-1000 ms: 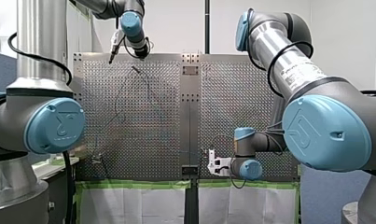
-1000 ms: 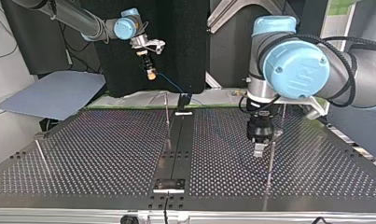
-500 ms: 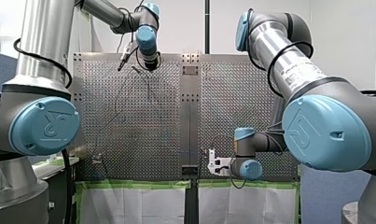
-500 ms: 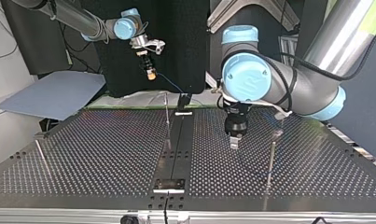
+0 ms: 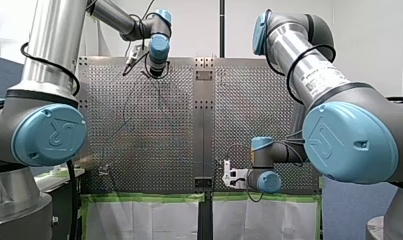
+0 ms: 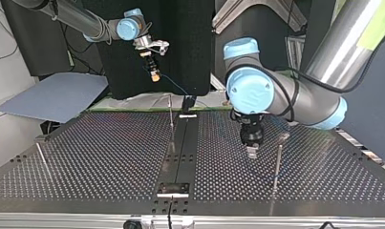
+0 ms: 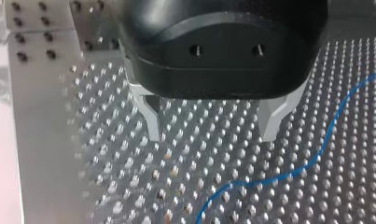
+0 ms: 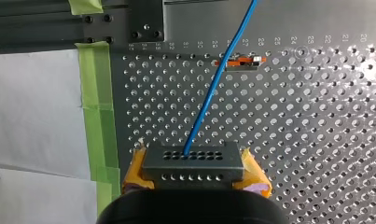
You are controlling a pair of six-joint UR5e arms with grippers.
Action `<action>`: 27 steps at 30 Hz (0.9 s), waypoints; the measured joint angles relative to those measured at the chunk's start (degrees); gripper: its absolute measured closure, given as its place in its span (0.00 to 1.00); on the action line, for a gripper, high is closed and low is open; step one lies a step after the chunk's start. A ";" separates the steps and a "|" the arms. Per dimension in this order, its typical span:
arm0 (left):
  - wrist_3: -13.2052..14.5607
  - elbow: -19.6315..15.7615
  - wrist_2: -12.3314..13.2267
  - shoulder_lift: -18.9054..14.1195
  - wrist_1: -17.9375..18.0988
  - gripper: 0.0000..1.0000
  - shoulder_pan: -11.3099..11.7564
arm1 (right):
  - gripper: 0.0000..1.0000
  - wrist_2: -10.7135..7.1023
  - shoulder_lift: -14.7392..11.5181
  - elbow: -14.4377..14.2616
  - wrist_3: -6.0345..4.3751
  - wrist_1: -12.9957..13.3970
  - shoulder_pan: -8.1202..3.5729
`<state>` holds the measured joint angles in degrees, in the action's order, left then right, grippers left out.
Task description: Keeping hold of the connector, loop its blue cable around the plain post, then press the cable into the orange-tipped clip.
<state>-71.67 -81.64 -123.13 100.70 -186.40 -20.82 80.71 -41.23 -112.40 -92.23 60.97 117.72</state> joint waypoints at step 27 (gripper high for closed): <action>0.22 4.28 7.27 5.23 0.23 0.01 3.30 | 1.00 -0.01 0.12 0.02 0.09 -0.06 -0.03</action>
<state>-71.45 -77.35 -115.86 105.93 -186.17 -17.51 80.70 -41.11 -112.38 -92.13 60.90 117.69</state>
